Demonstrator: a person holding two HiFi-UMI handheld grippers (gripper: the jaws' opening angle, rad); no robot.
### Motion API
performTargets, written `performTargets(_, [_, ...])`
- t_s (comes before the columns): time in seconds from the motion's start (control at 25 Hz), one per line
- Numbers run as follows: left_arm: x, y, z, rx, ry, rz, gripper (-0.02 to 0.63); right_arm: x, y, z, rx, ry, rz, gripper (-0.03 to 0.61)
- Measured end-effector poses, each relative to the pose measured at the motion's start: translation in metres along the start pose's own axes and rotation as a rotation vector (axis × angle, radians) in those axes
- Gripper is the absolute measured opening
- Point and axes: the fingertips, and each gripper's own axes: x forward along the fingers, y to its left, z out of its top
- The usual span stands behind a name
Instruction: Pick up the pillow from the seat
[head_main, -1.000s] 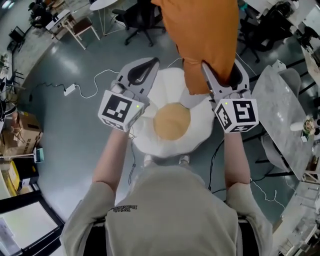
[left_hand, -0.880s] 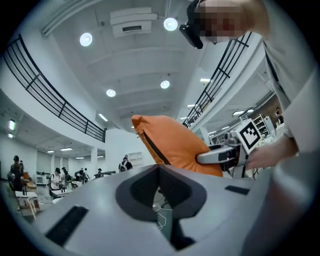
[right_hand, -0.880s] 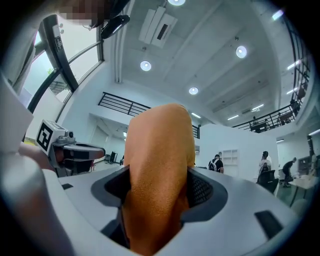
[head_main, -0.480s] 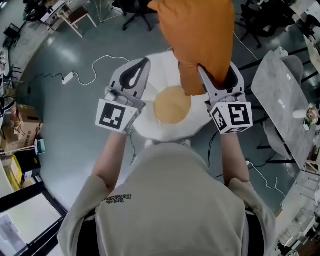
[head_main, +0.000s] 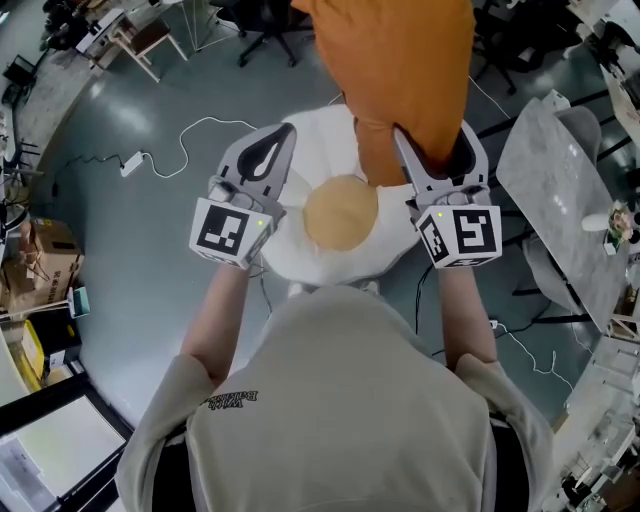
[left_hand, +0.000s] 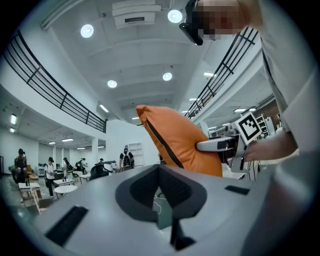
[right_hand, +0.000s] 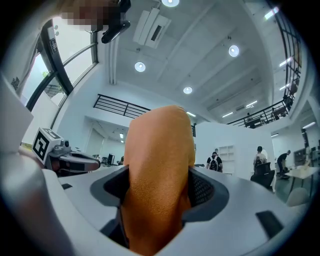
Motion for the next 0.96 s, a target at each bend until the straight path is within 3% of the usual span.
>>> performTargets(0.16, [0.003, -0.002, -0.003, -0.032, 0.014, 0.002, 0.009, -0.001, -0.002, 0.006, -0.020, 0.006, 0.017, 0.333])
performTargets(0.96, [-0.015, -0.012, 0.014, -0.001, -0.008, -0.002, 0.009, -0.019, 0.007, 0.023, -0.030, -0.013, 0.045, 0.333])
